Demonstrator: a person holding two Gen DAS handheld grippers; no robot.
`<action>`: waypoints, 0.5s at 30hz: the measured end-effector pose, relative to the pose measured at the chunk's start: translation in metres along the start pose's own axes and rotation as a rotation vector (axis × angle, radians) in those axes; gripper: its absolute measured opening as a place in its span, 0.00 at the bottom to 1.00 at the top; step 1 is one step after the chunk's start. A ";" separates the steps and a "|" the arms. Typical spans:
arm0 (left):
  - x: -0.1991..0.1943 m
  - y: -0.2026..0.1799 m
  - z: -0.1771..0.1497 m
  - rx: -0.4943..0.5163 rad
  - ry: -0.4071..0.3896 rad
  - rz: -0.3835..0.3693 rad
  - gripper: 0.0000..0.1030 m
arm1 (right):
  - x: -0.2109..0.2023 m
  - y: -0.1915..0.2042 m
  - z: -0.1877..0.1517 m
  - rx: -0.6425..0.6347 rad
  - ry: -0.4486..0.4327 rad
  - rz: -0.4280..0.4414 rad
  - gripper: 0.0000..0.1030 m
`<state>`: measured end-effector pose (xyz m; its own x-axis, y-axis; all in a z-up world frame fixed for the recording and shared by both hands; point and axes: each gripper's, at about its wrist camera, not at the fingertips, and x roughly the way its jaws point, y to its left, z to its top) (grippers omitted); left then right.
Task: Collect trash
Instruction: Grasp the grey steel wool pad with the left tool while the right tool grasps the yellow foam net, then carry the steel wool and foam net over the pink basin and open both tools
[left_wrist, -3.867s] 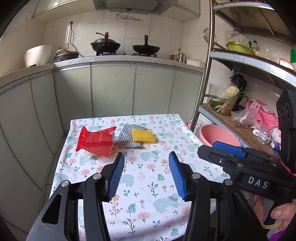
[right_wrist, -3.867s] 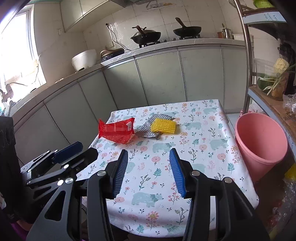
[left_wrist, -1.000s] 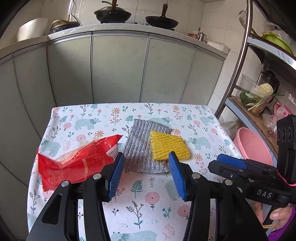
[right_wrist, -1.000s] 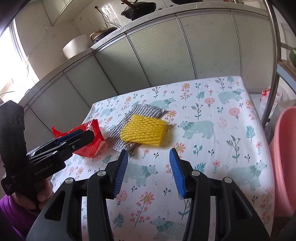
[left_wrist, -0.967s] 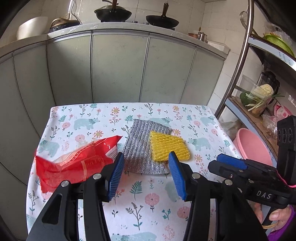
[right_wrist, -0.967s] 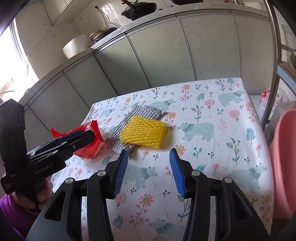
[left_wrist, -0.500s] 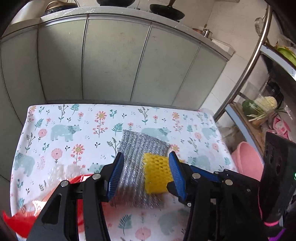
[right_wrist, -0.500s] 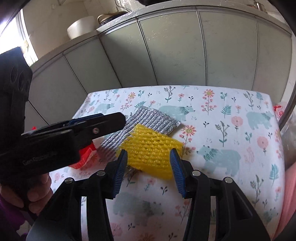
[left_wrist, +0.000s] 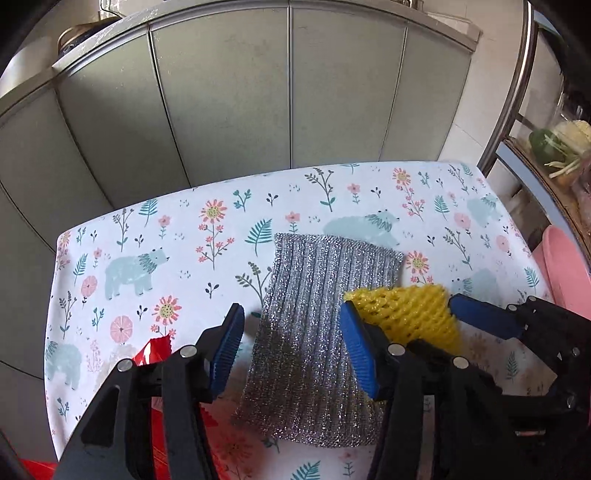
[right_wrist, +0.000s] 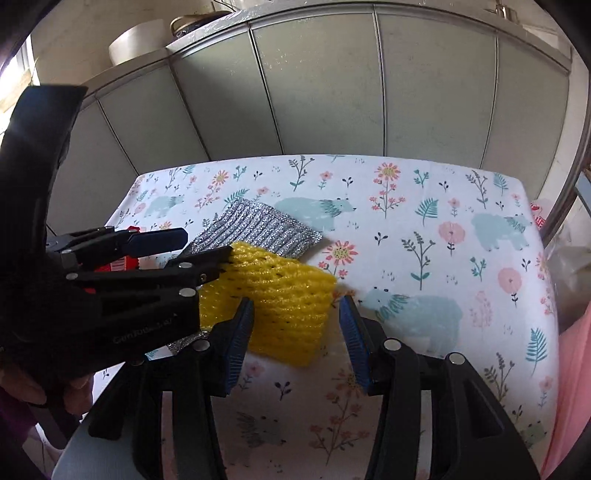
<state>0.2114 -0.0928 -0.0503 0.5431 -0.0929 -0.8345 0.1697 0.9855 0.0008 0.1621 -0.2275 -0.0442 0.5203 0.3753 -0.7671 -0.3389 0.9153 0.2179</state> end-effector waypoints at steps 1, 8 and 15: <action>0.000 0.000 0.001 -0.006 0.008 0.000 0.50 | 0.000 0.000 0.000 -0.001 0.001 0.004 0.38; -0.016 -0.024 -0.011 -0.020 0.012 -0.075 0.11 | -0.029 -0.006 -0.014 0.043 -0.040 0.082 0.16; -0.053 -0.068 -0.039 0.020 -0.049 -0.146 0.11 | -0.084 -0.026 -0.041 0.107 -0.101 0.066 0.16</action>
<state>0.1389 -0.1499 -0.0273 0.5508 -0.2421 -0.7988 0.2657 0.9581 -0.1072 0.0951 -0.2891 -0.0109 0.5776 0.4431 -0.6856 -0.2923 0.8964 0.3331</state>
